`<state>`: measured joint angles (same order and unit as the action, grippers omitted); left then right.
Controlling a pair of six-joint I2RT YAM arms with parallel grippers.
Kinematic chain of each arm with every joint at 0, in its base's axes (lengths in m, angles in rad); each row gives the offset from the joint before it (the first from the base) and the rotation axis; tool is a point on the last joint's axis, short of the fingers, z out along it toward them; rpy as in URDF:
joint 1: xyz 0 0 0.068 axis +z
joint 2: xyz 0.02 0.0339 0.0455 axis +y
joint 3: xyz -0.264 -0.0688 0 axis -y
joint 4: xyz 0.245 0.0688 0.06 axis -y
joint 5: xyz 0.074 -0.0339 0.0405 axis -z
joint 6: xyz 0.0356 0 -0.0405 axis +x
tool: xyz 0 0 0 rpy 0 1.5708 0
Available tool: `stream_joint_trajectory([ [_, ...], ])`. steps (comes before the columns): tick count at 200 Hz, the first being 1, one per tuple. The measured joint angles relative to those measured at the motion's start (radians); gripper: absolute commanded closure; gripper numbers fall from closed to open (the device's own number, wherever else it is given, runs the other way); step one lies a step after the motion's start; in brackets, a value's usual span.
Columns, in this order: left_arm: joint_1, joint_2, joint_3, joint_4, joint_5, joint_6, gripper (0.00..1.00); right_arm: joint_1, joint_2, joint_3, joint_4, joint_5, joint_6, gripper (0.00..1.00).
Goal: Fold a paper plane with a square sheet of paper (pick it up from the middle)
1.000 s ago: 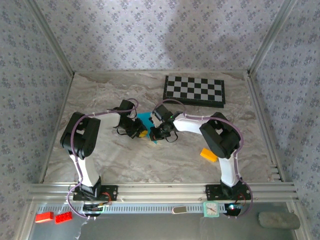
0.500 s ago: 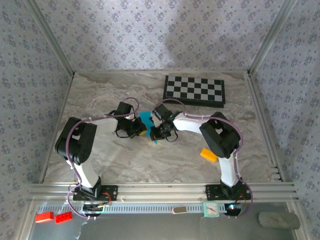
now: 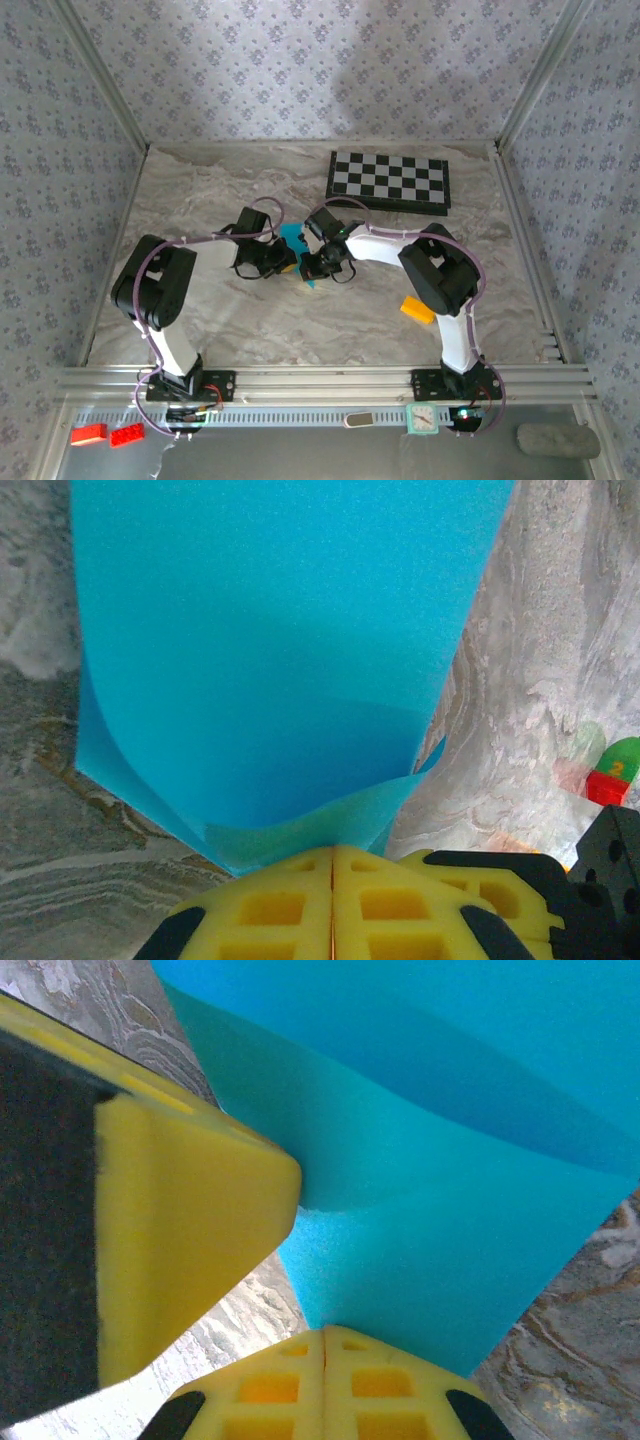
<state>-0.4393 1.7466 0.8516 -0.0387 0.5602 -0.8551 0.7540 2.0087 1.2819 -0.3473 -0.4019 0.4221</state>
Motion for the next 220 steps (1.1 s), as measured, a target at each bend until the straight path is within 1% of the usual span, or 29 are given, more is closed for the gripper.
stream_joint_trajectory([
  [92, -0.006, 0.024, 0.002, -0.014, -0.049, 0.059, 0.90, -0.003, 0.002, 0.003, -0.006, -0.005, 0.000, 1.00],
  [119, -0.008, 0.029, 0.024, -0.047, -0.068, 0.088, 0.90, -0.002, 0.002, 0.005, -0.016, 0.001, 0.005, 1.00],
  [146, -0.003, 0.047, 0.055, -0.087, -0.063, 0.118, 0.90, -0.001, 0.002, 0.004, -0.018, 0.006, 0.011, 1.00],
  [175, 0.024, 0.065, 0.085, -0.123, -0.049, 0.158, 0.89, -0.001, 0.000, -0.004, -0.012, 0.005, 0.016, 1.00],
  [220, 0.108, 0.101, 0.134, -0.157, -0.032, 0.220, 0.89, -0.003, -0.004, -0.014, 0.002, 0.005, 0.016, 1.00],
])
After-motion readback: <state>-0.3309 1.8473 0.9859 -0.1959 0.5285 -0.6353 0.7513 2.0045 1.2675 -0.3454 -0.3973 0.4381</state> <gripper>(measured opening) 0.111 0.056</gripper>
